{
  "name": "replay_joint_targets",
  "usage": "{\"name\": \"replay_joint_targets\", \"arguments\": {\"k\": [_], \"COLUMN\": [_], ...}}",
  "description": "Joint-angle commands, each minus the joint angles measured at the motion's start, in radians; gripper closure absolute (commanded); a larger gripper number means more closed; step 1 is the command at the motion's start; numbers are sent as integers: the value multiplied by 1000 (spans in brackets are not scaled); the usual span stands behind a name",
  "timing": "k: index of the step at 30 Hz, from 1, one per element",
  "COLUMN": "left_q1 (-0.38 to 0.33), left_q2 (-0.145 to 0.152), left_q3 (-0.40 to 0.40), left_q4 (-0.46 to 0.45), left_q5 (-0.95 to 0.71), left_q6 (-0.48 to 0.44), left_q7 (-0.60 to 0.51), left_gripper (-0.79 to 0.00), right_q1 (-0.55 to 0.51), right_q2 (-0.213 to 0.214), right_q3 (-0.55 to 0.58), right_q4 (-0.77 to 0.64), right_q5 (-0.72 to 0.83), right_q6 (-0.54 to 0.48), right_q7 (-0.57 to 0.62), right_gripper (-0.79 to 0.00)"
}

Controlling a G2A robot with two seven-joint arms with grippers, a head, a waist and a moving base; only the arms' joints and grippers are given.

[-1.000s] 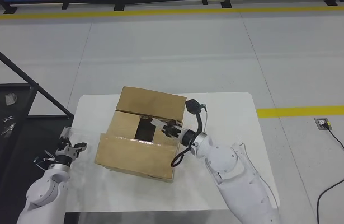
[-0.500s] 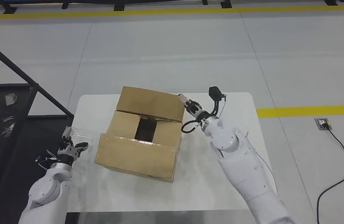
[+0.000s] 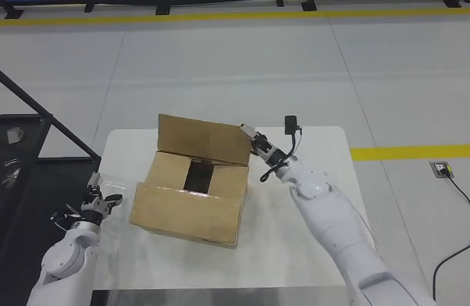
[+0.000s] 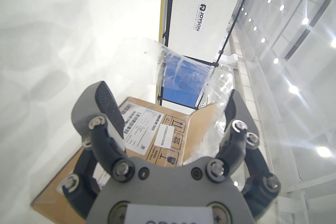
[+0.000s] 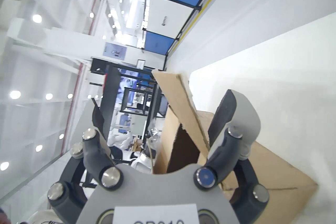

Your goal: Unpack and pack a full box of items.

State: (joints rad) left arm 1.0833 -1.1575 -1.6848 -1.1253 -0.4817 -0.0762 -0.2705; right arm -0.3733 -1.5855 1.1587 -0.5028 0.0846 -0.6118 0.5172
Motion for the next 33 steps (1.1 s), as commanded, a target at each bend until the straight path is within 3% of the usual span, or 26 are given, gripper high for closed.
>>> {"name": "replay_joint_targets", "arguments": {"k": [1, 8, 14, 20, 25, 33], "left_q1": [1, 6, 17, 31, 40, 52], "left_q2": [0, 0, 1, 2, 3, 5], "left_q3": [-1, -1, -2, -7, -9, -16], "left_q4": [0, -2, -9, -18, -27, -39], "left_q5": [-1, -3, 4, 6, 10, 13], "left_q6": [-2, -6, -14, -17, -20, -20], "left_q7": [-2, -13, -29, -45, -57, -68], "left_gripper": [-785, -785, -785, -785, -785, -785], "right_q1": [-3, -55, -104, -139, -156, -160], "right_q2": [5, 26, 58, 78, 74, 33], "right_q3": [14, 55, 78, 67, 33, -63], "right_q4": [-5, -97, -203, -293, -361, -447], "right_q5": [41, 193, 253, 196, 180, 319], "right_q6": [-55, -121, -4, 162, 289, 349], "right_q7": [62, 341, 597, 640, 579, 504], "right_gripper": [-785, -785, -785, -785, -785, -785]}}
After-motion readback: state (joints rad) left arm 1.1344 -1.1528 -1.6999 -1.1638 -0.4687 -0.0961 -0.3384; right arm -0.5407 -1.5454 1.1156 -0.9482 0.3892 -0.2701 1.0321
